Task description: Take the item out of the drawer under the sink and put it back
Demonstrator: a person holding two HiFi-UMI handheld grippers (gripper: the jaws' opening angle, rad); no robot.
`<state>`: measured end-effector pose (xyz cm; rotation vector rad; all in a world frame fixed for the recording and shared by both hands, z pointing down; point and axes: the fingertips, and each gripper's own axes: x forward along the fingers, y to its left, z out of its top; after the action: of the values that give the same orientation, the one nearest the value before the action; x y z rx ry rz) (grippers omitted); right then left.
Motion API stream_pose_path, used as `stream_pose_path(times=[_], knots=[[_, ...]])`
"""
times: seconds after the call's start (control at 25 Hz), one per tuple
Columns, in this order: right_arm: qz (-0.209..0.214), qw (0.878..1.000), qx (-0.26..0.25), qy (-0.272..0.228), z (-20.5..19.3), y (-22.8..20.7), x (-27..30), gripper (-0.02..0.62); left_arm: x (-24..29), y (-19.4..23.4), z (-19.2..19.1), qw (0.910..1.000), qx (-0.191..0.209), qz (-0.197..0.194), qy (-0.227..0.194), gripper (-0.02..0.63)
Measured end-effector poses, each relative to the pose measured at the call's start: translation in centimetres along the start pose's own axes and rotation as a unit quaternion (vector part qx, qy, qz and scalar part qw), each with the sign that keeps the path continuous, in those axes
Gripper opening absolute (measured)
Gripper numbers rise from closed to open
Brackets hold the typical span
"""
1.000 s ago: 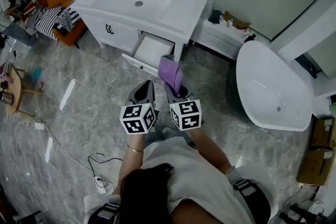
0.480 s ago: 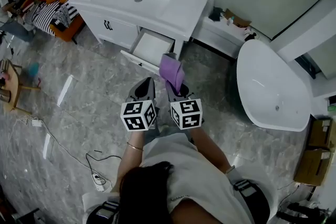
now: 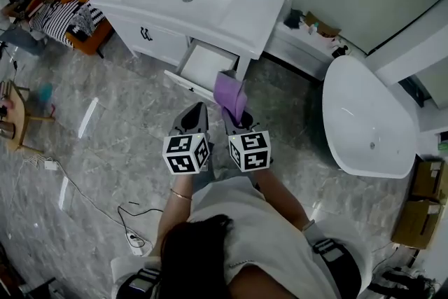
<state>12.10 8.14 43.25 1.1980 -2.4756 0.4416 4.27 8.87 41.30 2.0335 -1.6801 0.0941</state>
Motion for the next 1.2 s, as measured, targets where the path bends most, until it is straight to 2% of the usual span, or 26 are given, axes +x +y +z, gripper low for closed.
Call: stream_pose_path(times=[0.36, 0.6, 0.72, 0.96, 1.2], knots=[[0.009, 1.0, -0.009, 0.014, 2.1, 0.0, 5.7, 0.087, 4.4, 3.9, 2.0, 0.9999, -0.002, 0.001, 0.012, 0.003], [0.012, 1.0, 0.0, 0.021, 4.0, 0.0, 10.1, 0.087, 7.4, 6.0, 4.4, 0.9995, 0.007, -0.029, 0.007, 0.005], [0.003, 1.0, 0.001, 0.026, 4.6, -0.2, 11.8, 0.087, 8.8, 7.4, 4.9, 0.9992, 0.017, -0.027, 0.026, 0.005], [-0.009, 0.999, 0.018, 0.037, 5.8, -0.7, 15.6, 0.087, 11.6, 11.2, 6.2, 0.9987, 0.014, -0.015, 0.046, 0.004], [-0.027, 0.999, 0.021, 0.035, 7.4, -0.4, 18.8, 0.087, 13.9, 14.2, 8.3, 0.9983, 0.021, -0.029, 0.047, 0.005]])
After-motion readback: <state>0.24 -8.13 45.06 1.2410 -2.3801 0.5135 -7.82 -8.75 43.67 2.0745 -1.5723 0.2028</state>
